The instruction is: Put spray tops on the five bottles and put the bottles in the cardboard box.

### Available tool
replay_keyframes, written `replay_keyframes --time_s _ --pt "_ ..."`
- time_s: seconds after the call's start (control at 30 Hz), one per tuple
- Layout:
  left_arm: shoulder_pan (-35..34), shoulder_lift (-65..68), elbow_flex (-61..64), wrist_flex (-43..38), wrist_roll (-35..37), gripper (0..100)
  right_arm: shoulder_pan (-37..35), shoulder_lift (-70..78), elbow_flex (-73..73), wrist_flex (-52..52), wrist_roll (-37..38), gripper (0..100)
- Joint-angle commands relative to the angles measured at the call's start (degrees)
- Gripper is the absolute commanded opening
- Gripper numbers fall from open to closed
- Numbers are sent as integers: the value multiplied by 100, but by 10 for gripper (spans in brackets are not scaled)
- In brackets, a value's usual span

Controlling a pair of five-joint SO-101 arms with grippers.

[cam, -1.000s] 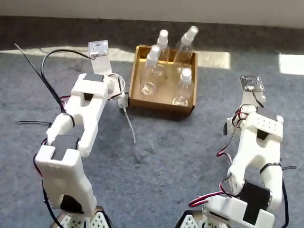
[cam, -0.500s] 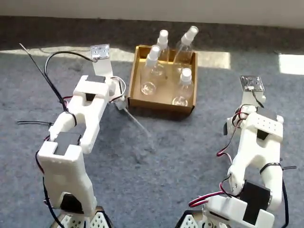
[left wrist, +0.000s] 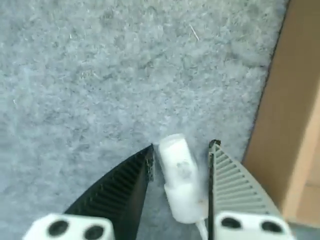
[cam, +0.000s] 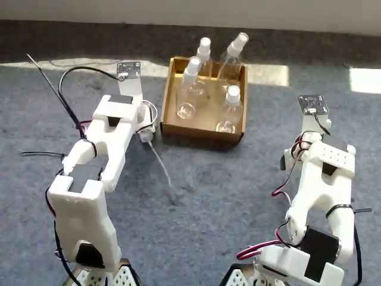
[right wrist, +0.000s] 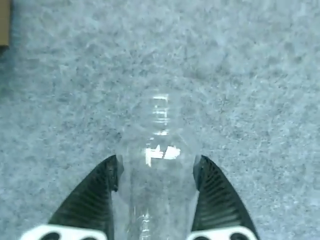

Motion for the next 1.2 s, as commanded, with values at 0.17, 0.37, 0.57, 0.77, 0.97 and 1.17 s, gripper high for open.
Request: replay_keyframes --time_s 0.17,0.37,0.57,0.77,0.97,1.17 --pt "-514 -699 -40 1046 -1099 164 -57 -22 -101 -31 70 47" --pt "-514 -760 22 1389 -1451 168 -48 -31 -101 321 79 152" --pt "-514 -716 303 1371 -1767 168 -40 -40 -101 418 229 185" --pt "-514 -699 479 1380 -1881 169 -48 -66 -110 857 246 296" --pt "-514 -690 629 1363 -1820 216 -180 -13 -268 848 255 335" --pt "-514 -690 734 1108 -1591 227 -453 4 -796 901 273 335"
